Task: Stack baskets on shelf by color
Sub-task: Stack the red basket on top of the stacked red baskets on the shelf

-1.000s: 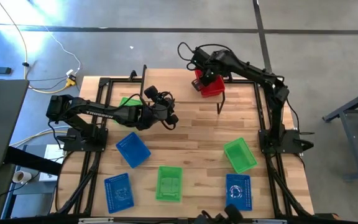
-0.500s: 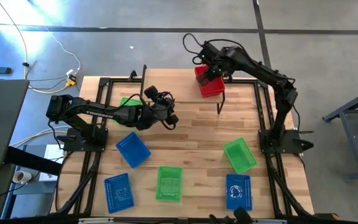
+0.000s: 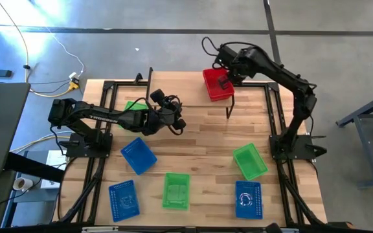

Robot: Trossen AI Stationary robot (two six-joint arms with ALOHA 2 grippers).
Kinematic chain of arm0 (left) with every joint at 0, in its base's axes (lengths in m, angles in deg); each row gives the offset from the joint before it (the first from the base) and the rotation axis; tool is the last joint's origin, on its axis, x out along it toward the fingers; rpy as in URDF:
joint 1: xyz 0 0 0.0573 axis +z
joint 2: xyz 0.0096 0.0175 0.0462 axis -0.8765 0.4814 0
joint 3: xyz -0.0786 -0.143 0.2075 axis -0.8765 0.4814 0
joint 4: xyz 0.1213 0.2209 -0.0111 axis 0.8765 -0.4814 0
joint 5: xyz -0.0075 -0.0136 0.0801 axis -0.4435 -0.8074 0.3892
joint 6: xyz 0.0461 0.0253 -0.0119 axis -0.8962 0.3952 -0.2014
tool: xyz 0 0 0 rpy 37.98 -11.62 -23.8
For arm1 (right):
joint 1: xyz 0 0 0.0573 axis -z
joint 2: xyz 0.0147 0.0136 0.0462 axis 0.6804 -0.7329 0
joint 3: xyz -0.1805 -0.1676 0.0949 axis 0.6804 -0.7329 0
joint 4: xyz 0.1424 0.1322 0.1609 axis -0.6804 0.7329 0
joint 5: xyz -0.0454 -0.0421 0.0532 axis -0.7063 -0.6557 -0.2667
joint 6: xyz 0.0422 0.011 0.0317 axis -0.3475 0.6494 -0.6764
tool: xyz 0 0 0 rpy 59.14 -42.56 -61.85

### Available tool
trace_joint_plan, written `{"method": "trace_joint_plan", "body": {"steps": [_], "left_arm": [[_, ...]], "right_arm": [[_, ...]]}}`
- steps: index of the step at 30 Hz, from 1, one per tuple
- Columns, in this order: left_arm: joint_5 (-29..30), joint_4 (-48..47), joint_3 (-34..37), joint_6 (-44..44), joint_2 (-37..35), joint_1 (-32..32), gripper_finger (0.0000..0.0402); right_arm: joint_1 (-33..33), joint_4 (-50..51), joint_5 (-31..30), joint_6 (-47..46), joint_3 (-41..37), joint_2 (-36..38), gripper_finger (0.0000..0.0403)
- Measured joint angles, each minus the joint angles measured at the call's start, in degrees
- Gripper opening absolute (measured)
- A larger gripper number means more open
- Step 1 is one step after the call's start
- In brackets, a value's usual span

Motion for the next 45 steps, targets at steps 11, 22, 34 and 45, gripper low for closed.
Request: {"method": "trace_joint_plan", "body": {"steps": [11,22,34,45], "left_arm": [[0.01,0.36,0.0,-0.04,0.0,0.0,0.0168],[0.02,0.39,0.0,-0.13,-0.02,0.0,0.0168],[0.02,0.39,0.0,-0.15,-0.02,0.0,0.0168],[0.38,0.34,0.0,-0.33,-0.02,0.0,0.0168]], "right_arm": [[0.44,3.14,3.03,-1.73,-0.07,-2.53,0.0085],[1.86,4.03,8.95,-1.96,-0.07,-3.44,0.0085],[1.79,3.82,13.82,-0.94,-0.07,-3.44,0.0085],[1.35,4.19,12.91,0.08,0.19,-3.44,0.0085]]}}
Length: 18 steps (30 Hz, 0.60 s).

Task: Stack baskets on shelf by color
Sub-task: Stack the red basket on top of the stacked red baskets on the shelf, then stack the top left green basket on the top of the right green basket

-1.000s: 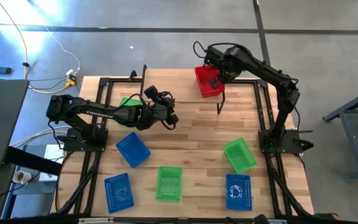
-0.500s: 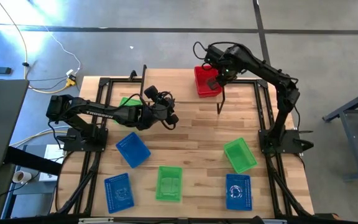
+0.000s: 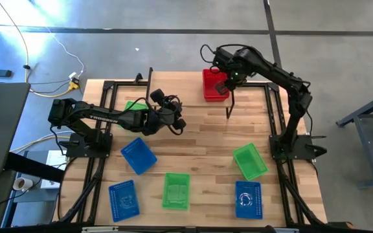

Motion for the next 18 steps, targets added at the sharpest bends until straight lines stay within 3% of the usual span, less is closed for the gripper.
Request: {"method": "trace_joint_plan", "body": {"steps": [7,18], "left_arm": [[2.66,-2.22,-0.07,-1.03,-1.85,-0.46,0.0168],[0.46,-21.23,-0.03,11.81,-13.15,-0.46,0.0168]], "right_arm": [[-2.14,-0.02,-3.73,-0.71,0.18,3.06,0.0085],[-5.28,0.02,-12.02,-1.99,0.2,10.48,0.0085]]}}
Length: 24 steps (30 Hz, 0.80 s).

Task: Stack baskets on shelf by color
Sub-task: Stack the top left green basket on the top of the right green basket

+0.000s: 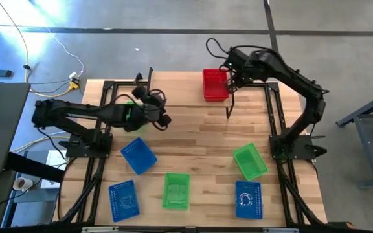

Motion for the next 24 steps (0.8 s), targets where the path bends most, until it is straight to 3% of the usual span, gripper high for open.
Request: {"method": "trace_joint_plan", "body": {"steps": [8,15,24], "left_arm": [[-6.25,-14.7,0.01,14.2,-5.44,0.07,0.0168],[-9.51,-25.73,0.01,26.21,-6.37,0.09,0.0168],[-13.26,-30.13,2.49,30.82,-6.37,-0.33,0.0168]], "right_arm": [[-2.55,0.01,-0.07,1.85,0.04,3.22,0.0085],[-4.41,0.02,5.51,4.25,0.07,3.38,0.0085],[-11.84,0.0,13.83,3.97,-6.9,4.31,0.0085]]}}
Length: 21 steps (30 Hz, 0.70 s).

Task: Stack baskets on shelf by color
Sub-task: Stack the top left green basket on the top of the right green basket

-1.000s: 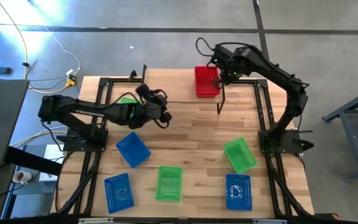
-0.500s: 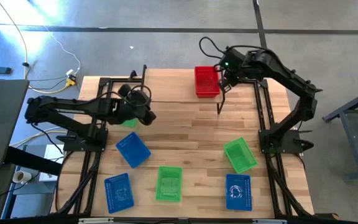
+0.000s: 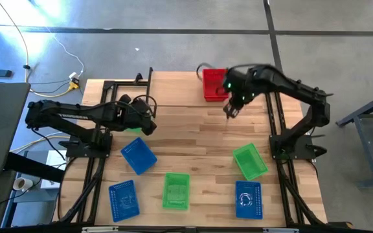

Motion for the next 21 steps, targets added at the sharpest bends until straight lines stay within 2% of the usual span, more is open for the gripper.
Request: {"method": "trace_joint_plan", "body": {"steps": [5,12,16,21], "left_arm": [[-2.84,-0.4,0.47,2.24,0.0,1.51,0.0168],[-9.37,-3.45,0.47,8.5,0.0,4.31,0.0168],[-14.34,-6.77,0.47,11.62,0.0,5.68,0.0168],[-15.16,-9.78,0.47,14.71,0.02,6.08,0.0168]], "right_arm": [[-5.35,-0.04,-2.67,-6.04,-7.54,2.34,0.0085],[-11.38,-2.59,-2.67,-12.08,-14.63,5.77,0.0085],[-13.93,-3.72,-3.0,-14.09,-16.48,6.93,0.0085],[-16.5,-4.75,-4.19,-14.99,-16.68,7.13,0.0085]]}}
